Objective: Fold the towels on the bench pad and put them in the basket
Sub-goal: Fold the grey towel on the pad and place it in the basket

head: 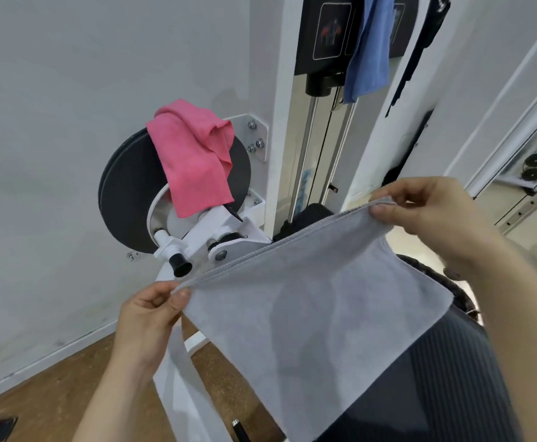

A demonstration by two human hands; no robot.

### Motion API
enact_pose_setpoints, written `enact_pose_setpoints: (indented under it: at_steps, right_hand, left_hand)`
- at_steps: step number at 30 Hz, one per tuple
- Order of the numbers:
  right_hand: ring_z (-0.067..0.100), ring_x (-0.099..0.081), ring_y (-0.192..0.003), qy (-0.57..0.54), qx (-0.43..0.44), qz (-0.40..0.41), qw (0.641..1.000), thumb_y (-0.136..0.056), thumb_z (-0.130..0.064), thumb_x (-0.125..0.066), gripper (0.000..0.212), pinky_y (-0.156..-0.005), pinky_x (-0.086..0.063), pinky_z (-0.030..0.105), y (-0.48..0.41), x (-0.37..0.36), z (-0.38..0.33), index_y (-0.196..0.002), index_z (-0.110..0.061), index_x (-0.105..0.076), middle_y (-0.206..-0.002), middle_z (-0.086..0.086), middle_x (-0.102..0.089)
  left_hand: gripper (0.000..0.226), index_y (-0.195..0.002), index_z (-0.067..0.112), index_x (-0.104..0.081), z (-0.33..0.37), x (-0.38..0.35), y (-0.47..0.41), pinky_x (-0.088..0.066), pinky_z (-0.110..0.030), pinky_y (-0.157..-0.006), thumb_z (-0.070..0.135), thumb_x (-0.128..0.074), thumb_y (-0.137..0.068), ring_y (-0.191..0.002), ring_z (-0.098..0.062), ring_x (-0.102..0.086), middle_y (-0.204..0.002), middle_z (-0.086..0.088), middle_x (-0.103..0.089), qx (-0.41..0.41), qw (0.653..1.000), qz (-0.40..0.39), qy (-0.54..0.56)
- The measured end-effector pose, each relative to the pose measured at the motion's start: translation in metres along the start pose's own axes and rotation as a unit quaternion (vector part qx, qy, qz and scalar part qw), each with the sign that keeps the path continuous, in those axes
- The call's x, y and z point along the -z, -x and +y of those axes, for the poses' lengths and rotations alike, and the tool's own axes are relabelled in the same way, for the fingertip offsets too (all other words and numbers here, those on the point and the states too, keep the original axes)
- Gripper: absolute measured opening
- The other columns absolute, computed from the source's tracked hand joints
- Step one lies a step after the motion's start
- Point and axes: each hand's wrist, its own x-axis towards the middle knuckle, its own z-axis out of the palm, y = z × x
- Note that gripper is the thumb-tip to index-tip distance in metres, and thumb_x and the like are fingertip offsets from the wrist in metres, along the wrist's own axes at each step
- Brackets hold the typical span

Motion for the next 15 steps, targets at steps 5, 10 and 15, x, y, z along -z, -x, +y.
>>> enact_pose_setpoints:
  at_steps: [5, 10, 15]
  right_hand:
    - [0.002, -0.044, -0.040, -0.140, 0.001, -0.025, 0.990, -0.067, -0.020, -0.074, 0.012, -0.037, -0.033, 0.011, 0.073, 0.040, -0.021, -0.073, -0.011, -0.070, -0.053, -0.005, -0.056]
    - [0.006, -0.039, -0.039, -0.283, 0.005, -0.070, 0.957, -0.043, -0.047, -0.092, 0.052, -0.036, -0.028, 0.011, 0.137, 0.069, -0.016, -0.073, -0.011, -0.070, -0.053, 0.003, -0.051]
    - [0.004, -0.037, -0.039, -0.324, -0.042, -0.026, 0.945, -0.044, -0.044, -0.092, 0.052, -0.034, -0.028, 0.011, 0.188, 0.087, 0.010, -0.074, -0.010, -0.068, -0.053, 0.002, -0.049]
  left_hand:
    - [0.016, -0.069, 0.021, -0.076, 0.054, -0.001, 0.014, -0.055, -0.020, -0.058, 0.021, -0.067, -0.082, -0.060, -0.010, -0.064, -0.066, 0.001, -0.070, -0.071, 0.997, -0.023, 0.003]
    - [0.021, -0.063, 0.028, -0.075, 0.116, -0.017, 0.030, -0.053, -0.021, -0.058, 0.031, -0.063, -0.080, -0.064, -0.009, -0.061, -0.065, 0.009, -0.068, -0.136, 0.989, -0.057, -0.033]
    - [0.022, -0.062, 0.024, -0.072, 0.136, -0.060, 0.031, -0.049, -0.019, -0.048, 0.025, -0.069, -0.083, -0.049, -0.003, -0.056, -0.055, 0.012, -0.064, -0.181, 0.966, -0.120, -0.140]
